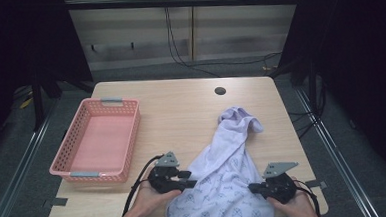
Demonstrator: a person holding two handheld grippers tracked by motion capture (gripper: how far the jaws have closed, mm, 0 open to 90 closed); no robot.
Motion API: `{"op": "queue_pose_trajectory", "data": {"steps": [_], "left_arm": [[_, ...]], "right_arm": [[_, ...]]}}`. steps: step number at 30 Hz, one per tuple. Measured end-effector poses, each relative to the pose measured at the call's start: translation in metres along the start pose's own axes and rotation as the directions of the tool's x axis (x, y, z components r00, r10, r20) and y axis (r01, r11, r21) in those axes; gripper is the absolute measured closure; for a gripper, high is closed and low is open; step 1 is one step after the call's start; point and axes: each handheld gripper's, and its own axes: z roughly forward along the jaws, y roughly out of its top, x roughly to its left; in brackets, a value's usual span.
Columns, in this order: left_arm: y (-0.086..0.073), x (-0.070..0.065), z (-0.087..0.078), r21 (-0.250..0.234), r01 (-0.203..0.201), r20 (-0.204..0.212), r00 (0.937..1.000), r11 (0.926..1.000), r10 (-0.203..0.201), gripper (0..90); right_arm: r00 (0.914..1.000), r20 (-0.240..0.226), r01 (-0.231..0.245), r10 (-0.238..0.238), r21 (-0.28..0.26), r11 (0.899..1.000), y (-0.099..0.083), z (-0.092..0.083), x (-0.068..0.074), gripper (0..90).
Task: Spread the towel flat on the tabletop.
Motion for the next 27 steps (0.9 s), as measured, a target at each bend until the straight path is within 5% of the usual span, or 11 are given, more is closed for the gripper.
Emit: {"op": "queue_pose_trajectory", "data": {"steps": [3,5,7,8,12,17,20,24,25,27], "left_arm": [[-0.001,-0.004,0.013,0.057,-0.024,-0.022,0.9994,0.9981,0.025,56.0],[-0.005,-0.008,0.014,0.075,-0.058,-0.066,0.9959,0.9955,0.063,69.7],[-0.006,-0.006,0.009,0.088,-0.029,-0.047,0.9983,0.9957,0.033,86.8],[-0.009,-0.007,0.006,0.093,-0.019,-0.043,0.9988,0.9955,0.023,88.3],[-0.025,-0.012,-0.01,0.11,0.002,0.022,0.9998,0.994,-0.004,89.0],[-0.043,-0.019,-0.032,0.123,0.024,0.053,0.9981,0.9921,-0.031,88.1],[-0.04,-0.015,-0.037,0.049,0.058,0.072,0.9955,0.9971,-0.062,76.1],[-0.021,-0.012,-0.033,-0.024,0.059,0.049,0.9971,0.998,-0.058,62.8],[-0.015,-0.011,-0.031,-0.046,0.053,0.044,0.9977,0.9975,-0.051,62.0],[-0.003,-0.009,-0.026,-0.074,0.05,0.032,0.9983,0.996,-0.048,56.6]], "right_arm": [[0.9998,-0.014,-0.014,0.014,-0.003,1.0,-0.014,-0.017,0.002,88.2],[0.9984,-0.036,-0.046,0.045,-0.037,0.998,-0.021,-0.025,0.0,86.1],[0.9977,-0.031,-0.062,0.06,-0.066,0.996,-0.021,-0.028,-0.003,76.2],[0.9974,-0.018,-0.071,0.069,-0.083,0.994,-0.019,-0.029,-0.005,71.3],[0.9939,0.041,-0.095,0.102,-0.156,0.983,-0.003,-0.031,-0.02,62.9],[0.9857,0.101,-0.112,0.135,-0.206,0.972,0.026,-0.017,-0.046,51.2],[0.9853,0.098,-0.113,0.139,-0.238,0.965,0.047,-0.004,-0.058,48.6],[0.973,0.171,-0.111,0.155,-0.244,0.963,0.069,0.013,-0.069,56.6],[0.9663,0.186,-0.126,0.178,-0.26,0.957,0.072,0.016,-0.072,65.2],[0.9693,0.165,-0.127,0.182,-0.296,0.947,0.076,0.016,-0.075,87.3]]}}
